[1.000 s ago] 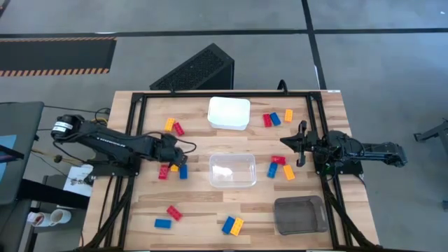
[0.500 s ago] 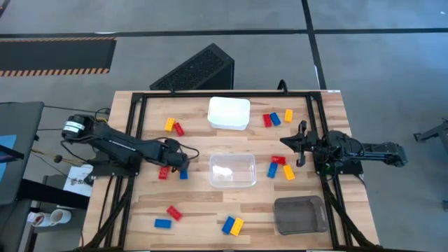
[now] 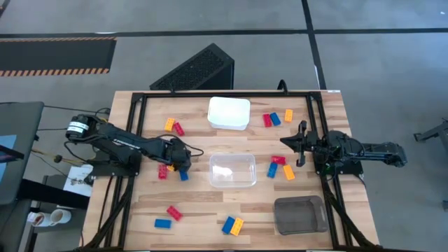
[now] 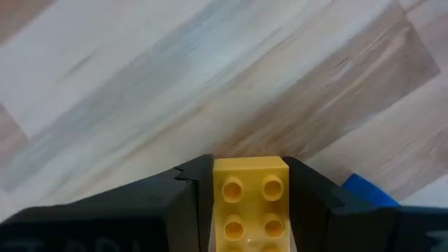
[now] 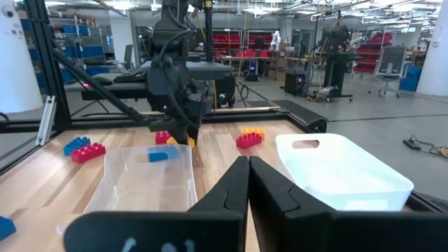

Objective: Sort & place blocks by color
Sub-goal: Put the yellow game piece into the white bin

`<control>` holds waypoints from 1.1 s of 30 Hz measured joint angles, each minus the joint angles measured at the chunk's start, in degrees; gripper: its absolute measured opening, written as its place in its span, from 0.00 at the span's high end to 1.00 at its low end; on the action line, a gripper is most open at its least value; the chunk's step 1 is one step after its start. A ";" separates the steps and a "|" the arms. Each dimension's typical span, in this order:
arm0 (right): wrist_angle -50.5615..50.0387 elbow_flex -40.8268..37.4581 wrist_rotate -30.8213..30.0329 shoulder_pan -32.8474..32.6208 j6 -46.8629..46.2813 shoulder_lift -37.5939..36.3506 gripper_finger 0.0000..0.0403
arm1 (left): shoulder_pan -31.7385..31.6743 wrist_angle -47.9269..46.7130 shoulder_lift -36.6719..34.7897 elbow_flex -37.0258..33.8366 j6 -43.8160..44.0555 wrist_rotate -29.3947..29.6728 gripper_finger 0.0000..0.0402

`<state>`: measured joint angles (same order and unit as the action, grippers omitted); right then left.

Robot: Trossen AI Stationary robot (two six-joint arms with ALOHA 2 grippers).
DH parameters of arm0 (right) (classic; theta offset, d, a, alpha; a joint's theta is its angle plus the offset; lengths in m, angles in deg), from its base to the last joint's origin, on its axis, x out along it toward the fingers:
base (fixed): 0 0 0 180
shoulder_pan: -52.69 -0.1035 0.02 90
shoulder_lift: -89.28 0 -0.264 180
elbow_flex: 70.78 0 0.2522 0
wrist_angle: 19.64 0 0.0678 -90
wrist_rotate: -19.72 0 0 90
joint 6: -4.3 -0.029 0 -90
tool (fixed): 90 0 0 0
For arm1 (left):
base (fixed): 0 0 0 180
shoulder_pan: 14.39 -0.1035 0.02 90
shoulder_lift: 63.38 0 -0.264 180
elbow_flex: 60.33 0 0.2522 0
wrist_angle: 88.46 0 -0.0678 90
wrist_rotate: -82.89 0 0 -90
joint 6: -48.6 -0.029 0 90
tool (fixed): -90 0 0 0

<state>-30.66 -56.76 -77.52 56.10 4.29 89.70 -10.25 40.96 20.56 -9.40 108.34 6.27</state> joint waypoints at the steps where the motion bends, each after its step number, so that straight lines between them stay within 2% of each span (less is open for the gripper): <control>1: -0.02 -0.01 0.00 0.00 0.00 0.00 0.92 | 0.02 0.56 0.00 0.00 -0.97 0.99 0.74; 9: -0.07 0.00 -0.03 -0.01 0.00 0.00 0.92 | -1.53 6.57 -3.22 -0.20 -9.47 12.58 0.74; 15: -0.09 0.01 -0.06 -0.01 0.02 0.00 0.92 | -2.62 26.74 -9.27 -0.16 -25.33 13.97 0.74; 19: -0.10 -0.01 -0.03 0.00 0.00 0.00 0.92 | -4.91 42.72 -11.48 -0.08 -37.41 11.99 0.74; 23: -0.07 -0.01 -0.06 -0.01 0.01 -0.01 0.92 | -10.37 55.09 -11.66 -0.07 -44.75 9.32 0.74; 27: -0.07 -0.01 -0.06 0.00 0.00 -0.02 0.92 | -18.38 60.18 -9.70 0.00 -45.91 0.91 0.74; 33: -0.07 -0.01 -0.06 -0.01 0.00 -0.02 0.92 | -26.01 70.79 -1.68 0.28 -45.58 -6.83 0.74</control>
<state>-30.73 -56.77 -77.57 56.09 4.29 89.68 -36.26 111.74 18.88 -9.13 62.76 -0.56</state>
